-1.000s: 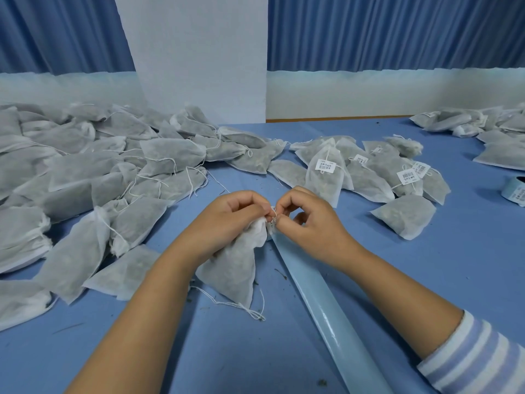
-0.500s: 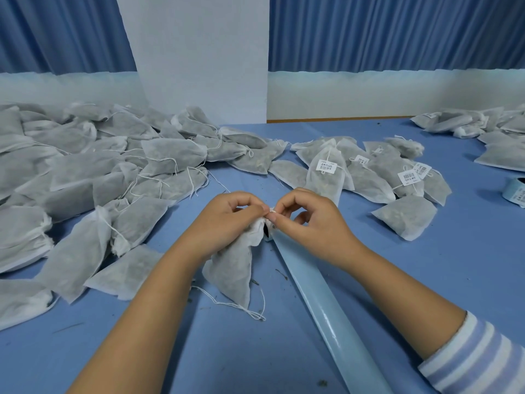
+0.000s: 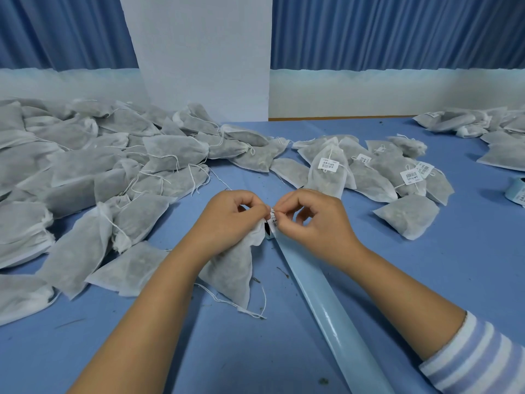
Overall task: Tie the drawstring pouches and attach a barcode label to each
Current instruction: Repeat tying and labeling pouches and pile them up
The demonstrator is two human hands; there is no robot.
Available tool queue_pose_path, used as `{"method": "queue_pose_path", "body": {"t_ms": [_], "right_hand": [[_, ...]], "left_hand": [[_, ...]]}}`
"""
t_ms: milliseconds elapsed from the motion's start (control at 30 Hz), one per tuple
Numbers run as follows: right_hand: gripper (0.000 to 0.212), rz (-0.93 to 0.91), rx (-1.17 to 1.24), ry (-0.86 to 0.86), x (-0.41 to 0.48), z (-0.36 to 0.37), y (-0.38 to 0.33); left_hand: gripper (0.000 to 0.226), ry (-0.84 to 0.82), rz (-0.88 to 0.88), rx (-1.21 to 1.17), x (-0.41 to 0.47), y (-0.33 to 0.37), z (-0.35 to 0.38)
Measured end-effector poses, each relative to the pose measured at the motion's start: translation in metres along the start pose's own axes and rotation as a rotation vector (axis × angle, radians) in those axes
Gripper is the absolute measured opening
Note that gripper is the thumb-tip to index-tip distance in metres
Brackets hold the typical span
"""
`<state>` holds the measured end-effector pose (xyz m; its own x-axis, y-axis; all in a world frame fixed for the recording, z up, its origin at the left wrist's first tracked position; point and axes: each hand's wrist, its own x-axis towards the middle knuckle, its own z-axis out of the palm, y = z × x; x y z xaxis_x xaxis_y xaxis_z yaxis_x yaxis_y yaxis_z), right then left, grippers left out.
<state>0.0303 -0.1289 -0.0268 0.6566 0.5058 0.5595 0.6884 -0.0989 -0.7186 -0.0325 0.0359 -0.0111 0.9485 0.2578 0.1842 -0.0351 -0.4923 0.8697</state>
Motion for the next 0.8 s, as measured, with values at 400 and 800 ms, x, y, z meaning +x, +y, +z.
{"method": "queue_pose_path", "body": {"t_ms": [400, 800], "right_hand": [[0.006, 0.317, 0.351, 0.010, 0.0078, -0.0039, -0.0002], [0.006, 0.315, 0.352, -0.017, 0.0072, -0.0054, -0.0043]], "left_hand": [[0.017, 0.066, 0.081, -0.071, -0.0007, -0.0006, 0.0017], [0.016, 0.015, 0.123, -0.107, -0.0029, 0.0052, 0.0013]]}}
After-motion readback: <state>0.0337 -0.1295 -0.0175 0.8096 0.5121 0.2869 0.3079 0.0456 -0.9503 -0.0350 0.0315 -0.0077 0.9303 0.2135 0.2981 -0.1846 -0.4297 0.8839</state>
